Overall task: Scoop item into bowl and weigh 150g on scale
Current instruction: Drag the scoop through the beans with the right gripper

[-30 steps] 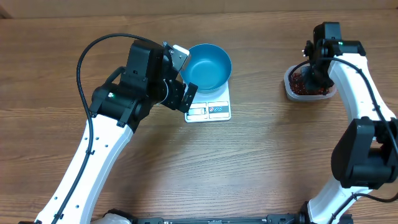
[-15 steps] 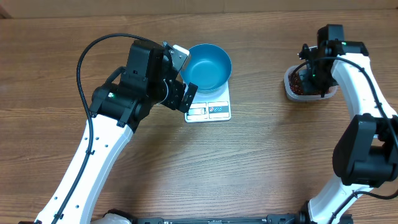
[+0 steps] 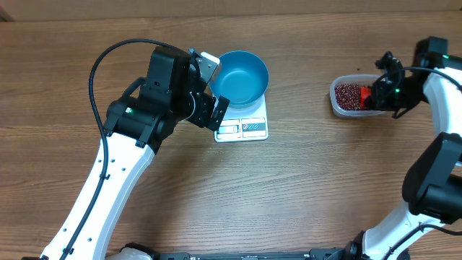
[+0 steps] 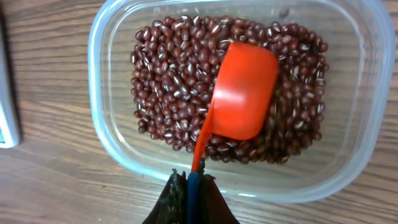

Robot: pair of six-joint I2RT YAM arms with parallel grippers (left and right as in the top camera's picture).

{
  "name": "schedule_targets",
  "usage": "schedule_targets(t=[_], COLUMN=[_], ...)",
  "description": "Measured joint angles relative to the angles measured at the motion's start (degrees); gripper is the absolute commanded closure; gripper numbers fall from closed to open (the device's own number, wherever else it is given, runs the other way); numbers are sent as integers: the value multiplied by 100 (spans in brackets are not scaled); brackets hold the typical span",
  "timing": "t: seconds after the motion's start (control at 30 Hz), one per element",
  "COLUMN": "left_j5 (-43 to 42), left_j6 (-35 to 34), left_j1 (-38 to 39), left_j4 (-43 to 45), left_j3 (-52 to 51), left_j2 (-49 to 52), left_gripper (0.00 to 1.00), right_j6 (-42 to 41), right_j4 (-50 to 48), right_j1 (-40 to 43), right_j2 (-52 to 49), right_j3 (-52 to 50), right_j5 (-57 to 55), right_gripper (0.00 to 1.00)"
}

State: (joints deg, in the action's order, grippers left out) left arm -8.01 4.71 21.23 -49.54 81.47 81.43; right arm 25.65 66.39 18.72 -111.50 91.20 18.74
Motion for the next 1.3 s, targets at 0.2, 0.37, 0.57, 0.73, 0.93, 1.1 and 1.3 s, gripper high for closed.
schedule_targets(t=[0.2,0.37,0.57,0.73,0.93,1.1,1.3], left_j5=[2,2,2,2,2,2,2], left_j6=[0,0,0,0,0,0,0], left_j1=[0,-2,0,0,0,0,0], left_j4=[0,0,0,0,0,0,0], left_j3=[0,0,0,0,0,0,0], left_j2=[0,0,0,0,0,0,0], left_gripper=[0,0,0,1,0,0,0], right_j6=[186,238,247,208,175,157,144], right_j4=[94,92,85,81,76,70,66], right_j1=[166,166,166,166,192,289,527], right_j2=[-42,-44,-57,-157,-280,-326,-387], right_j3=[0,0,0,0,15,17,17], right_j5=[431,516,614,730,1075,1268,1539], right_gripper=[96,96,96,96,96,96,96])
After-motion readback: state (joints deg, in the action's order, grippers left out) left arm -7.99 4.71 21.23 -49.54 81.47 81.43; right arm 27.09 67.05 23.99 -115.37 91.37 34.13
